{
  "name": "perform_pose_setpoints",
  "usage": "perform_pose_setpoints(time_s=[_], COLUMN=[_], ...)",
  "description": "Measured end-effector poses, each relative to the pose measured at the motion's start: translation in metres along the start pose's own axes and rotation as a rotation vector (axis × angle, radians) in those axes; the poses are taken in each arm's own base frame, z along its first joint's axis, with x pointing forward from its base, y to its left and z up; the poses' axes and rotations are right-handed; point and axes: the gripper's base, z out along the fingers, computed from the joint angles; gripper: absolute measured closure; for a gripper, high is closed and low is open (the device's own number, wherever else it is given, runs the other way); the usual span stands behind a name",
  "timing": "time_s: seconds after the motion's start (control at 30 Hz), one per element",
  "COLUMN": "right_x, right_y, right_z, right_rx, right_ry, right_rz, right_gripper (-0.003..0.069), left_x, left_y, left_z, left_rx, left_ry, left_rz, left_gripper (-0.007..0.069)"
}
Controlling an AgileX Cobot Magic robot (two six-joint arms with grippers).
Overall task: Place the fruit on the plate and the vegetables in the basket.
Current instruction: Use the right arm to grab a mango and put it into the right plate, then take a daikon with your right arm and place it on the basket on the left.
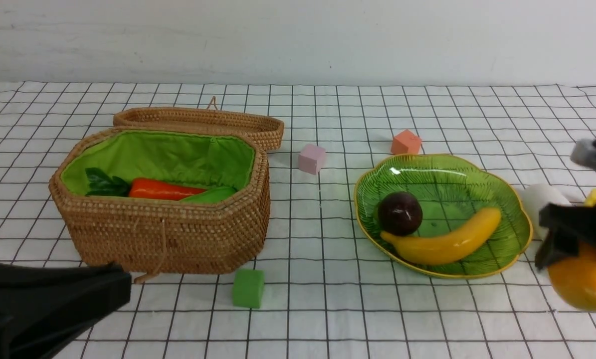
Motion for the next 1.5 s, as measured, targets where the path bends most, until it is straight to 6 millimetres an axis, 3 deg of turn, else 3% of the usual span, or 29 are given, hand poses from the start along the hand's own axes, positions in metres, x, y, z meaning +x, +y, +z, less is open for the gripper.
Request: perform_pose_setpoints(time_s=[0.1,0.2,0.3,0.33,0.37,0.47,0.53,0.6,0.73,0.77,0.83,0.87,0.93,1.07,1.23,1.4,1.5], right_x=[-0.024,-0.043,-0.063,-0.064,-0.071,-0.075,-0.078,-0.082,-0.086,-0.088,-0.087,-0.087,-0.084,-0.081,-0.078,-0.085,-0.086], right_y=[0.029,0.047,0.053,0.053,0.053,0.052,0.053,0.056,0.061,0.060,0.052,0.051,0.026,-0.022,-0.063,-0.075,-0.079], right_z=[0.001,0.021,0.055,0.058,0.078,0.095,0.095,0.088,0.063,0.040,0.013,0.011,-0.015,-0.017,0.006,0.041,0.060], right_rx=[-0.070,-0.091,-0.081,-0.080,-0.073,-0.067,-0.070,-0.074,-0.069,-0.055,-0.016,-0.010,0.088,0.190,0.196,0.141,0.135], right_ry=[-0.147,-0.208,-0.212,-0.210,-0.185,-0.157,-0.151,-0.158,-0.163,-0.167,-0.155,-0.153,-0.102,-0.042,0.024,0.027,0.038], right_rz=[-0.151,-0.242,-0.289,-0.289,-0.295,-0.295,-0.299,-0.308,-0.347,-0.368,-0.374,-0.374,-0.333,-0.201,-0.092,-0.112,-0.152], right_gripper=[0.0106,0.0106,0.0106,0.0106,0.0106,0.0057,-0.0003,-0.0018,0.0006,0.0051,0.0125,0.0125,0.0247,0.0334,0.0263,0.0109,0.0064], left_x=[-0.004,-0.005,-0.005,-0.005,-0.005,-0.004,-0.003,-0.003,-0.003,-0.003,-0.003,-0.003,-0.003,-0.003,-0.002,-0.002,-0.001], left_y=[0.000,-0.001,-0.001,-0.001,-0.001,-0.002,-0.002,-0.002,-0.002,-0.002,-0.002,-0.002,-0.002,-0.002,-0.002,-0.002,-0.002], left_z=[0.000,0.000,0.000,0.000,0.000,0.000,0.000,0.000,0.000,0.000,0.000,0.000,0.000,0.000,0.000,0.000,0.000], left_rx=[0.003,0.010,0.016,0.016,0.017,0.019,0.020,0.020,0.020,0.020,0.020,0.020,0.020,0.020,0.022,0.022,0.023], left_ry=[-0.049,-0.059,-0.059,-0.059,-0.057,-0.044,-0.036,-0.036,-0.035,-0.035,-0.032,-0.032,-0.032,-0.033,-0.021,-0.020,-0.013], left_rz=[-0.018,-0.036,-0.050,-0.051,-0.053,-0.052,-0.052,-0.052,-0.052,-0.052,-0.052,-0.052,-0.050,-0.045,-0.045,-0.043,-0.043], left_gripper=[0.0638,0.0638,0.0638,0.0638,0.0638,0.0638,0.0638,0.0638,0.0638,0.0638,0.0638,0.0638,0.0638,0.0638,0.0638,0.0638,0.0638])
